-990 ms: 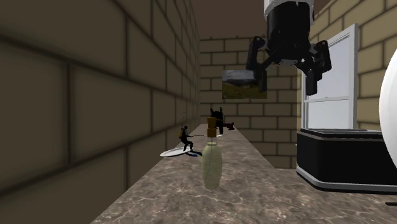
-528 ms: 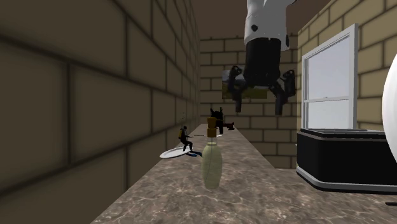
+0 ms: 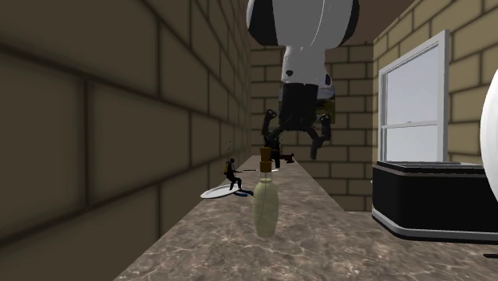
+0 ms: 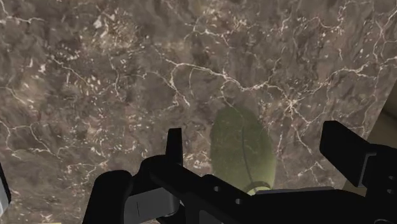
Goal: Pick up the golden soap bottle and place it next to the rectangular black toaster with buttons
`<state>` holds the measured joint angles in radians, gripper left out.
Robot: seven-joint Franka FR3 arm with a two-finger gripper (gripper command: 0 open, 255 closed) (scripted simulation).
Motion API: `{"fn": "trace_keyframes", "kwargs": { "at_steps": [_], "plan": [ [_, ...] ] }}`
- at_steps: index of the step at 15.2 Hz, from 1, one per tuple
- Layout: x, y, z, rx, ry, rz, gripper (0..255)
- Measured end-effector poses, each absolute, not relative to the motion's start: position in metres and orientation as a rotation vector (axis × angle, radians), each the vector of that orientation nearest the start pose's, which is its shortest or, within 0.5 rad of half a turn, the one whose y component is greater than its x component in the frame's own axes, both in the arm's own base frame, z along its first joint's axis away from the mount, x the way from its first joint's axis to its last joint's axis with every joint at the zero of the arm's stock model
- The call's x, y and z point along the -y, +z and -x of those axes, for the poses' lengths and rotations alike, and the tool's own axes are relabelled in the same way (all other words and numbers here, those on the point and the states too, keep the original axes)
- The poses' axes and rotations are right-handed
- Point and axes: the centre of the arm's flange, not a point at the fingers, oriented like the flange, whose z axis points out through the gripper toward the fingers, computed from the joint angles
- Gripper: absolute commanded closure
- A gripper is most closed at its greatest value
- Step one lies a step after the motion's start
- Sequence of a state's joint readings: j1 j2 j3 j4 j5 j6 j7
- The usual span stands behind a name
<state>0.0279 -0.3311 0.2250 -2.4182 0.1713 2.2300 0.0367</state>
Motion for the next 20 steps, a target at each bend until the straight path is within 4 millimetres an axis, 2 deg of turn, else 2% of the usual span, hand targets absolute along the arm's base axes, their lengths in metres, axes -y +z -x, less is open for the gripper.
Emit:
{"fn": "trace_keyframes", "kwargs": {
  "at_steps": [5, 10, 17, 20],
  "plan": [
    [-0.145, 0.422, -0.478, 0.174, -0.326, 3.02, 0],
    [-0.172, 0.409, -0.521, 0.173, -0.448, 2.993, 0],
    [-0.181, 0.376, -0.537, 0.172, -0.467, 2.988, 0],
    [-0.181, 0.37, -0.539, 0.172, -0.467, 2.988, 0]
  ]
}}
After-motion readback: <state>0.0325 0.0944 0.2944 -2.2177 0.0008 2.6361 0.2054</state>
